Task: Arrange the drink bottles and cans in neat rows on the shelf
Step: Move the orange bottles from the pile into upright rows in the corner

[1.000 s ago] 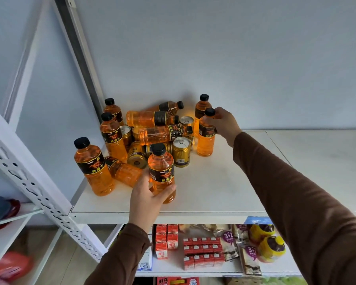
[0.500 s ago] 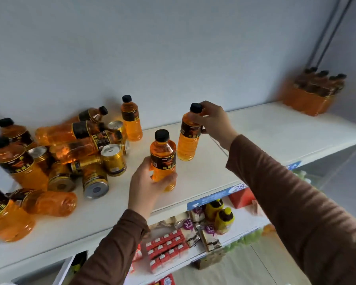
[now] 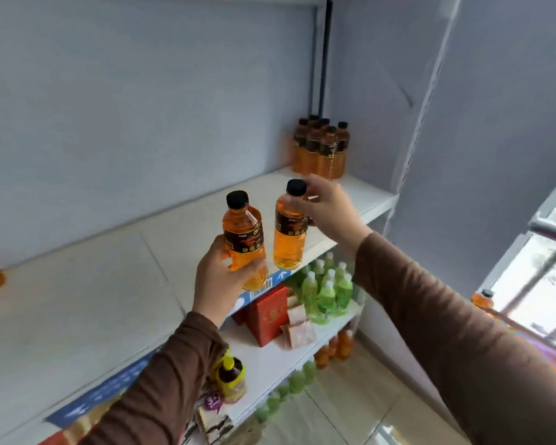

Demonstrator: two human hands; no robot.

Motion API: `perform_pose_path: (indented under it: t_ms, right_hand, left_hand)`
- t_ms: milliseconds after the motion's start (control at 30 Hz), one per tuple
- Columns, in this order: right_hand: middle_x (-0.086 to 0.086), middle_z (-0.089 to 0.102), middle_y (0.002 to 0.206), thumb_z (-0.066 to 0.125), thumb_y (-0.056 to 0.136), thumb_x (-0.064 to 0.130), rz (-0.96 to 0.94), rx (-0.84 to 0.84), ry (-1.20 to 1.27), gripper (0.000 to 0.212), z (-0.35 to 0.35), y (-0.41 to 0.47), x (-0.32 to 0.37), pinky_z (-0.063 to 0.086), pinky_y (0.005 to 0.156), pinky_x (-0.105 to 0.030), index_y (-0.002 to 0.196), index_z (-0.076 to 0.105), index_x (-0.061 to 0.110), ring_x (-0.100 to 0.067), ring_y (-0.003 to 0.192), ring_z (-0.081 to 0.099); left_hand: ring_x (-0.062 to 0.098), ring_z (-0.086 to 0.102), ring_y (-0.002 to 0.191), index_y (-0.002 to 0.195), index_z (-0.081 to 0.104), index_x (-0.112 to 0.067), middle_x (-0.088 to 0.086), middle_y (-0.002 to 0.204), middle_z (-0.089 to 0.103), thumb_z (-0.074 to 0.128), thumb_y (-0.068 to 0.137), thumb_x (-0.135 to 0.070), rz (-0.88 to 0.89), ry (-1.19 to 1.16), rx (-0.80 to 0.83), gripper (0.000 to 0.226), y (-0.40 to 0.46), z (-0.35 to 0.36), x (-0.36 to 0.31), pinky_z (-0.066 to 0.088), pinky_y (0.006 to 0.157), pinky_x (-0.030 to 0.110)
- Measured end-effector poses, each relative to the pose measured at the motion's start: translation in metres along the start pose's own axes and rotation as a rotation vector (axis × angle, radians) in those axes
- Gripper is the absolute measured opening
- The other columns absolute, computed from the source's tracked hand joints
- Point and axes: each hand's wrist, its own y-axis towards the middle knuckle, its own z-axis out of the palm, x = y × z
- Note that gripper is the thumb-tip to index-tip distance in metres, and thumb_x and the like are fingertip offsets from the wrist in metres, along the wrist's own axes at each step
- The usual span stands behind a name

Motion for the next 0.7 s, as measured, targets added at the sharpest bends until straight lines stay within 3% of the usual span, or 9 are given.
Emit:
perform_pose_path:
  t_ms: [100,200,433,600,700]
  right_hand:
    - [0.01,0.068,0.105,0.076,0.081,0.044,0.031,-0.002,0.009,0.026,-0.054,0.011,-0.03,0.057,0.076,-0.038,0.102,0.066,0.031,-0.012,0.092,0.066]
    - [0.01,0.069,0.103,0.076,0.081,0.044,0.047,-0.026,0.001,0.024,-0.097,0.027,-0.055,0.058,0.082,-0.046,0.099,0.067,0.031,-0.015,0.093,0.067]
    - [0.011,0.07,0.099,0.074,0.081,0.048,0.058,-0.058,-0.061,0.025,-0.163,0.088,-0.104,0.056,0.086,-0.05,0.098,0.066,0.031,-0.014,0.093,0.067]
    - [0.01,0.07,0.097,0.072,0.084,0.045,0.057,-0.086,-0.093,0.024,-0.193,0.15,-0.139,0.057,0.084,-0.043,0.099,0.064,0.029,-0.014,0.093,0.067]
    - [0.011,0.069,0.095,0.072,0.084,0.044,0.051,-0.096,-0.115,0.022,-0.205,0.185,-0.158,0.058,0.07,-0.029,0.099,0.063,0.03,-0.012,0.089,0.067]
  left_hand:
    - [-0.013,0.058,0.098,0.1,0.06,-0.049,-0.033,0.102,0.066,0.087,0.07,-0.038,0.015,-0.011,0.036,0.041,0.02,0.06,-0.014,0.044,0.077,0.022]
    - [-0.02,0.054,0.099,0.099,0.056,-0.059,-0.041,0.101,0.062,0.086,0.072,-0.038,0.019,0.012,0.067,0.045,0.042,0.11,-0.025,0.041,0.078,0.019]
    - [-0.021,0.052,0.099,0.102,0.058,-0.045,-0.034,0.101,0.064,0.083,0.068,-0.047,0.012,-0.001,0.098,0.042,0.106,0.199,-0.028,0.04,0.079,0.019]
    - [-0.009,0.059,0.098,0.108,0.06,-0.038,-0.025,0.104,0.068,0.078,0.063,-0.057,0.002,0.013,0.089,0.052,0.163,0.249,-0.013,0.05,0.088,0.035]
    - [0.006,0.063,0.101,0.111,0.06,-0.034,-0.017,0.106,0.07,0.077,0.064,-0.059,-0.002,0.04,0.09,0.056,0.196,0.275,-0.006,0.052,0.092,0.045]
